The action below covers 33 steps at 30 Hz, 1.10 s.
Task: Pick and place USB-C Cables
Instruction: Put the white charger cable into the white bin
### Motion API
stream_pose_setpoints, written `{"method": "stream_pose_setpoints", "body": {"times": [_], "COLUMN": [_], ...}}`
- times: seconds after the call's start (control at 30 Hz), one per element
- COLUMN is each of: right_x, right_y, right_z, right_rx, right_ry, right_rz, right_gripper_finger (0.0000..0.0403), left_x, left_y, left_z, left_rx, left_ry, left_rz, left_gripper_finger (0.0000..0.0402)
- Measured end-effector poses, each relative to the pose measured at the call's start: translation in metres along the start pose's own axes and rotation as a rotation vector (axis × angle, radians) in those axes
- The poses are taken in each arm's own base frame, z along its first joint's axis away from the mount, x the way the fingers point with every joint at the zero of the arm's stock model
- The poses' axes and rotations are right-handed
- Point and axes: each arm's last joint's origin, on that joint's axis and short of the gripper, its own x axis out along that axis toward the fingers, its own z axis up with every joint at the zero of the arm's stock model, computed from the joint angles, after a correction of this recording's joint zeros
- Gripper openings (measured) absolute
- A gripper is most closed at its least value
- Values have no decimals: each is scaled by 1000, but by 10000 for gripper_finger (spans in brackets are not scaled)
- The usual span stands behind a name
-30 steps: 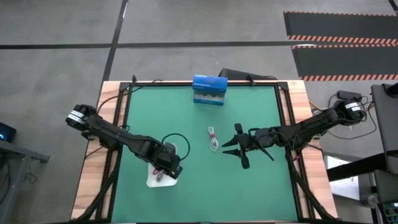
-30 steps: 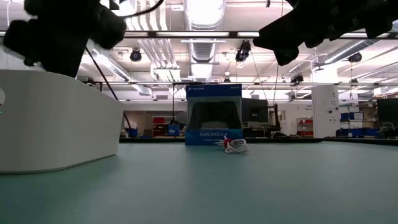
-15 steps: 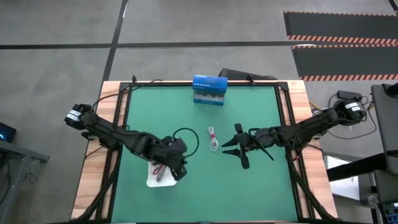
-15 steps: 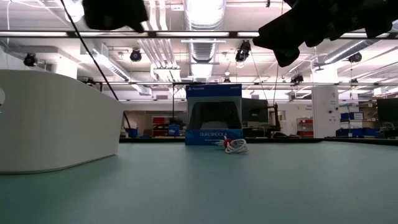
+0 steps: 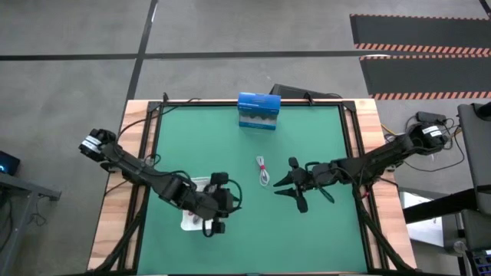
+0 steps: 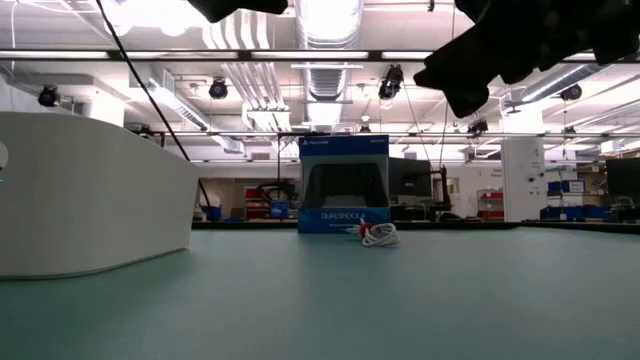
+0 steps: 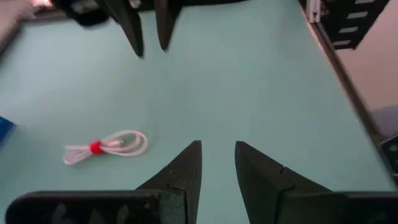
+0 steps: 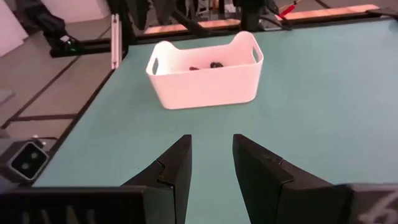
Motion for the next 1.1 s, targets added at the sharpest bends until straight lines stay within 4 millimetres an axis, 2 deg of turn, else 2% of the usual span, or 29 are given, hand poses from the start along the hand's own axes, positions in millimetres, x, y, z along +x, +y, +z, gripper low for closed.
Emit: {"method": "stream_pose_setpoints", "body": {"times": [0.33, 0.43, 0.63, 0.8, 1.1], "right_x": [20, 28, 46, 55, 58], "right_y": [-6, -6, -4, -2, -3], "right_z": [-24, -26, -18, -12, 1], "right_rx": [134, 150, 148, 130, 96], "right_ry": [61, 72, 80, 163, 262], "right_rz": [-221, -252, -257, -280, -339], "right_gripper_finger": [107, 107, 107, 107, 107], "left_x": [-3, -3, -1, -1, -32], "left_y": [-2, -3, -4, -2, 17], "left_z": [2, 5, 6, -2, -15], "left_rx": [181, 222, 288, 312, 237], "left_ry": [-41, -66, -124, -197, -352], "left_rz": [40, 38, 37, 38, 37], "left_gripper_finger": [81, 81, 81, 81, 81]}}
